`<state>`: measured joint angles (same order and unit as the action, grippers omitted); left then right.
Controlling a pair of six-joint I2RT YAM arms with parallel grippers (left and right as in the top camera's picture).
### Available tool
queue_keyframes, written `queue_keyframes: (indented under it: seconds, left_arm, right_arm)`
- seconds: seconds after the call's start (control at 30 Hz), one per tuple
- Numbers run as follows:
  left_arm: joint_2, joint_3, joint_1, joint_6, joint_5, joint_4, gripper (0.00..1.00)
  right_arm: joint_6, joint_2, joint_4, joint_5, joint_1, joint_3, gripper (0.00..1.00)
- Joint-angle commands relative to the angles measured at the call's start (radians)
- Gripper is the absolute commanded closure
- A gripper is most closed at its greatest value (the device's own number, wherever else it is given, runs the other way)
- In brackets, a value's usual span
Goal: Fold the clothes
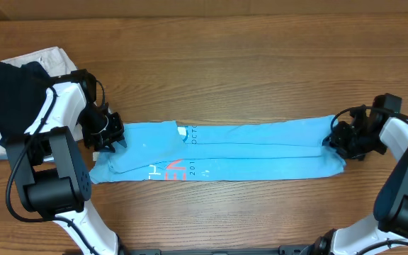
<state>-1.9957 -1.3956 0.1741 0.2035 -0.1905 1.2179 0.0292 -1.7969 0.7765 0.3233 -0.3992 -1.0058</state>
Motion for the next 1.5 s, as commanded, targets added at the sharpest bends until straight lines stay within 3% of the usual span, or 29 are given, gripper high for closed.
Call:
queue_keyframes:
  seconds: [0.0,0.1,0.47,0.8,0.9,1.1,1.47]
  left_arm:
    - [0.034,-0.013,-0.003,0.010,-0.012,0.002,0.62]
    - [0.034,-0.013,-0.005,0.010,-0.023,0.000,0.62]
    - [0.034,-0.031,-0.005,-0.109,-0.273,-0.071,0.59]
    - [0.034,-0.094,-0.005,-0.121,-0.286,-0.055,0.59]
    - [0.034,-0.094,-0.005,-0.117,-0.285,-0.045,0.58]
    - [0.034,-0.094,-0.005,-0.118,-0.274,-0.011,0.59]
    - [0.034,-0.094,-0.005,-0.122,-0.274,0.017,0.59]
  right_arm:
    - [-0.012,-0.018,-0.010,0.035,0.011,0.024,0.84]
    - [-0.011,-0.018,-0.013,0.006,0.011,0.024,0.96]
    - [0.121,-0.017,0.042,-0.171,-0.086,-0.142,0.96]
    - [0.101,-0.017,0.270,-0.248,-0.143,-0.405,0.96]
    - [0.096,-0.017,0.356,-0.233,-0.084,-0.455,0.96]
    - [0.100,-0.016,0.481,-0.232,0.177,-0.469,0.96]
    - [0.165,-0.018,0.529,-0.233,0.615,-0.466,0.96]
